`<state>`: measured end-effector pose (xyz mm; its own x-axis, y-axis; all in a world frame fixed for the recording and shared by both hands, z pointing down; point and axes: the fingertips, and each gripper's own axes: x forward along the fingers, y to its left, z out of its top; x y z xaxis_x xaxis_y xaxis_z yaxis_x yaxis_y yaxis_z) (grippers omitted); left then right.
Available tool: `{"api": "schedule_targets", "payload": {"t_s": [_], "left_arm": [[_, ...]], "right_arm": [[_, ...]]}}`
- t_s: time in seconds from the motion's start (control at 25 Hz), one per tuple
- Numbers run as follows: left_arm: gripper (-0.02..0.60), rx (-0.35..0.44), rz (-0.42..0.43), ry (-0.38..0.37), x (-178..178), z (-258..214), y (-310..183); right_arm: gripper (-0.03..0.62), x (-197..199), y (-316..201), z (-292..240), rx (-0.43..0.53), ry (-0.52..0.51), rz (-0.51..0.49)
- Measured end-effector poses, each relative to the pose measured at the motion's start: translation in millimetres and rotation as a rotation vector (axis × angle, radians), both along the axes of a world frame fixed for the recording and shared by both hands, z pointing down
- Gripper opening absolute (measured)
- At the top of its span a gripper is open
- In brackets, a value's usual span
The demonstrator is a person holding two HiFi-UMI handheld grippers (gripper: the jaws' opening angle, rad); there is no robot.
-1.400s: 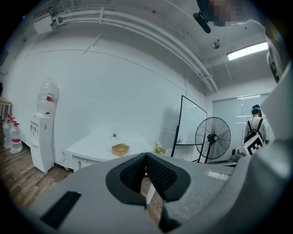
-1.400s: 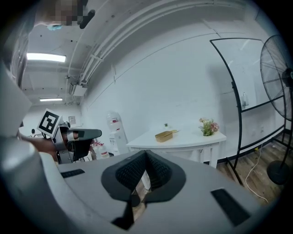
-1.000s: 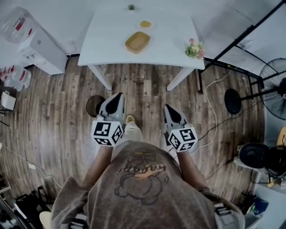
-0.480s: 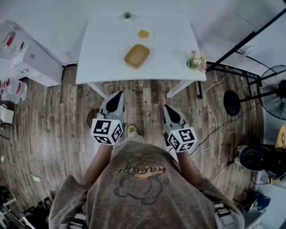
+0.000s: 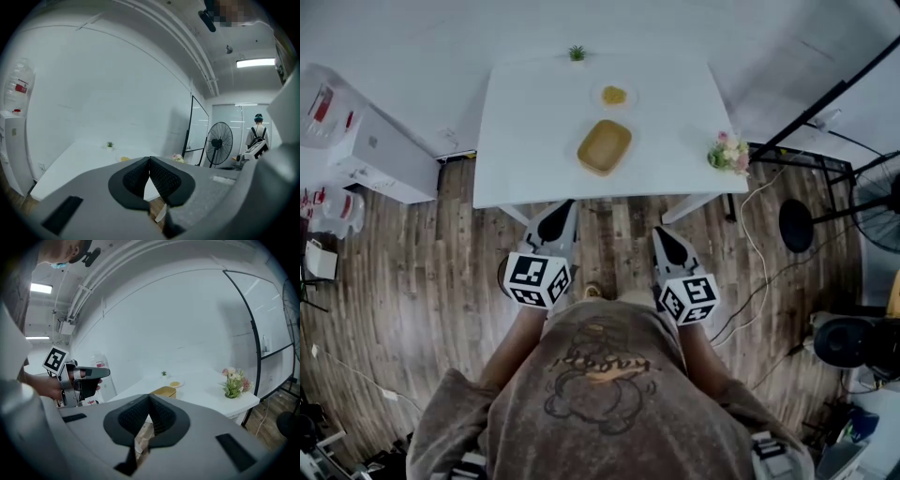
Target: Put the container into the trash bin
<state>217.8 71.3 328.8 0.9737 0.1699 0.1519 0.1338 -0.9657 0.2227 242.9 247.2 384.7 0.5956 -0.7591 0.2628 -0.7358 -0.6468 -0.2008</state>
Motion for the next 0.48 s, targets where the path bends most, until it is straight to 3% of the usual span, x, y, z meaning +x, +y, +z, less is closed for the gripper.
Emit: {"api": "schedule_targets", "payload": {"t_s": [0.48], "left_arm": [[0.005, -0.017, -0.003, 0.004, 41, 7, -19]], "right_arm": [[-0.005, 41, -9, -3, -0.004, 0.01, 0.022]]}}
